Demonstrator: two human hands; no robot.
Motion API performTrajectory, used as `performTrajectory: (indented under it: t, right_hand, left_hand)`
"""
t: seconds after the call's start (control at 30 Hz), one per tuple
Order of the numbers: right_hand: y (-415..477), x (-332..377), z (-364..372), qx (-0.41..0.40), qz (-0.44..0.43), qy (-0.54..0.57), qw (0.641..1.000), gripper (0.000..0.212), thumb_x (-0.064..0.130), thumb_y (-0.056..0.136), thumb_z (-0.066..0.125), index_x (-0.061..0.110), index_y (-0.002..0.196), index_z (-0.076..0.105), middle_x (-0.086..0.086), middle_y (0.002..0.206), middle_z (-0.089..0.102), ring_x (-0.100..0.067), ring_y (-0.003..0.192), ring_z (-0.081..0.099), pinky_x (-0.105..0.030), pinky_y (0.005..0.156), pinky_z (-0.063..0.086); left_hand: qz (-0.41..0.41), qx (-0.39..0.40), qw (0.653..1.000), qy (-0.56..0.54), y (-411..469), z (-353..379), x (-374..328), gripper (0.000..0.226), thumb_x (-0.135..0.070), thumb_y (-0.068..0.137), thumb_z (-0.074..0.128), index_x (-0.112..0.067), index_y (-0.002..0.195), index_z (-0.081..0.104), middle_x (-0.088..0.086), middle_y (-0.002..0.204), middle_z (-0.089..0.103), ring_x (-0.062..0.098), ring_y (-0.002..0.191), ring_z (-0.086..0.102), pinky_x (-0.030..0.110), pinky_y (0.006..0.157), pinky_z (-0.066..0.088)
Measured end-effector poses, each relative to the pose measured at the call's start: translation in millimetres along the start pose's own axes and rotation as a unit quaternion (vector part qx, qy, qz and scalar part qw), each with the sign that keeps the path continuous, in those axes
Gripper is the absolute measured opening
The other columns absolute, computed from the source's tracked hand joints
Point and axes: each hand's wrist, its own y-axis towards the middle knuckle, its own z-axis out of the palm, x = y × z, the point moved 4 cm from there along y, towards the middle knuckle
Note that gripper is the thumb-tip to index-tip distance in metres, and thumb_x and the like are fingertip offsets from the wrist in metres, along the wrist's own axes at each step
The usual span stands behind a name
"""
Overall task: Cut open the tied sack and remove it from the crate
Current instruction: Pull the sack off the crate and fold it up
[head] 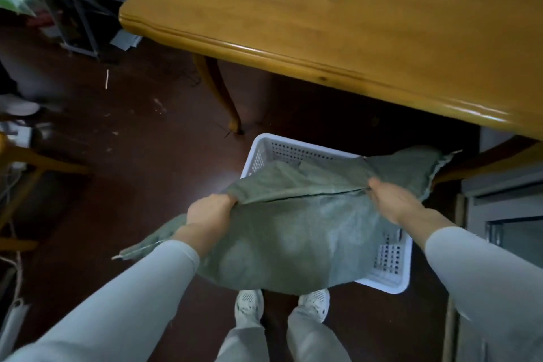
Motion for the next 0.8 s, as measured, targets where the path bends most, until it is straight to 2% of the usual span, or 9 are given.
performTrajectory:
  t: [0.1,0.2,0.27,0.37,0.53,0.6,0.7,0.8]
  right_hand:
    - [-10,-36,-7,0.032,-0.001,0.035,0.999,0.027,0.041,0.096,0.039,0.014,0.094,0.038,-0.014,0.098,0.056,-0.031,0.095,0.058,-0.035,0.069,0.038]
    - [-25,-48,-21,0.060,-0.008,0.040,0.997,0.047,0.054,0.074,0.068,0.021,0.091,0.040,0.000,0.085,0.052,-0.022,0.083,0.053,-0.032,0.060,0.037]
    - [-32,-51,-30,0.049,-0.016,0.015,0.999,0.045,0.044,0.073,0.073,0.020,0.095,0.042,-0.001,0.092,0.055,-0.022,0.086,0.053,-0.031,0.063,0.040]
    - [-40,-58,-43,-0.019,-0.014,0.009,1.000,0.030,0.034,0.087,0.059,0.015,0.109,0.057,-0.007,0.111,0.064,-0.025,0.101,0.059,-0.038,0.082,0.048]
    - [-65,-59,-80,-0.079,0.027,0.070,0.994,0.032,0.045,0.088,0.055,0.016,0.098,0.062,-0.004,0.096,0.066,-0.023,0.091,0.060,-0.038,0.075,0.048]
    - [-77,-47,-104,-0.115,0.021,0.086,0.989,0.029,0.045,0.089,0.053,0.018,0.100,0.057,-0.003,0.095,0.063,-0.024,0.091,0.060,-0.038,0.075,0.050]
    - [-95,-16,-138,-0.176,-0.001,0.089,0.980,0.026,0.042,0.092,0.049,0.019,0.100,0.058,-0.004,0.093,0.064,-0.026,0.091,0.061,-0.043,0.078,0.052]
    - [-109,12,-157,-0.252,0.006,0.153,0.955,0.020,0.038,0.093,0.047,0.022,0.091,0.060,-0.004,0.093,0.065,-0.025,0.091,0.059,-0.042,0.079,0.051]
  left_hand:
    - [-0.065,0.017,0.995,0.067,-9,23,4,0.030,-0.011,0.088,0.040,-0.022,0.108,0.059,0.001,0.118,0.065,0.022,0.113,0.060,0.031,0.097,0.037]
    - [-0.105,0.011,0.991,0.086,-13,20,7,0.034,-0.007,0.086,0.038,-0.023,0.107,0.059,0.000,0.116,0.066,0.020,0.113,0.060,0.031,0.097,0.033]
    - [-0.103,-0.017,0.990,0.099,-8,0,-1,0.032,-0.009,0.086,0.040,-0.023,0.108,0.059,0.000,0.115,0.067,0.021,0.113,0.058,0.032,0.098,0.032]
    - [-0.098,-0.065,0.988,0.098,3,-40,-16,0.033,-0.008,0.086,0.041,-0.023,0.108,0.059,0.002,0.112,0.067,0.024,0.113,0.054,0.036,0.095,0.032]
    - [-0.127,-0.097,0.977,-0.145,14,-96,-31,0.031,-0.003,0.087,0.037,-0.014,0.103,0.061,0.014,0.107,0.063,0.037,0.098,0.059,0.038,0.077,0.044]
    - [-0.091,-0.115,0.969,-0.201,18,-119,-40,0.027,-0.006,0.089,0.037,-0.009,0.099,0.062,0.017,0.104,0.064,0.037,0.091,0.059,0.036,0.073,0.042]
    - [-0.021,-0.154,0.959,-0.237,20,-155,-55,0.024,-0.008,0.090,0.041,-0.004,0.094,0.063,0.019,0.101,0.066,0.038,0.095,0.060,0.033,0.071,0.039]
    - [0.042,-0.195,0.941,-0.274,15,-185,-66,0.021,-0.012,0.092,0.044,-0.001,0.085,0.061,0.018,0.093,0.067,0.037,0.091,0.060,0.031,0.067,0.036]
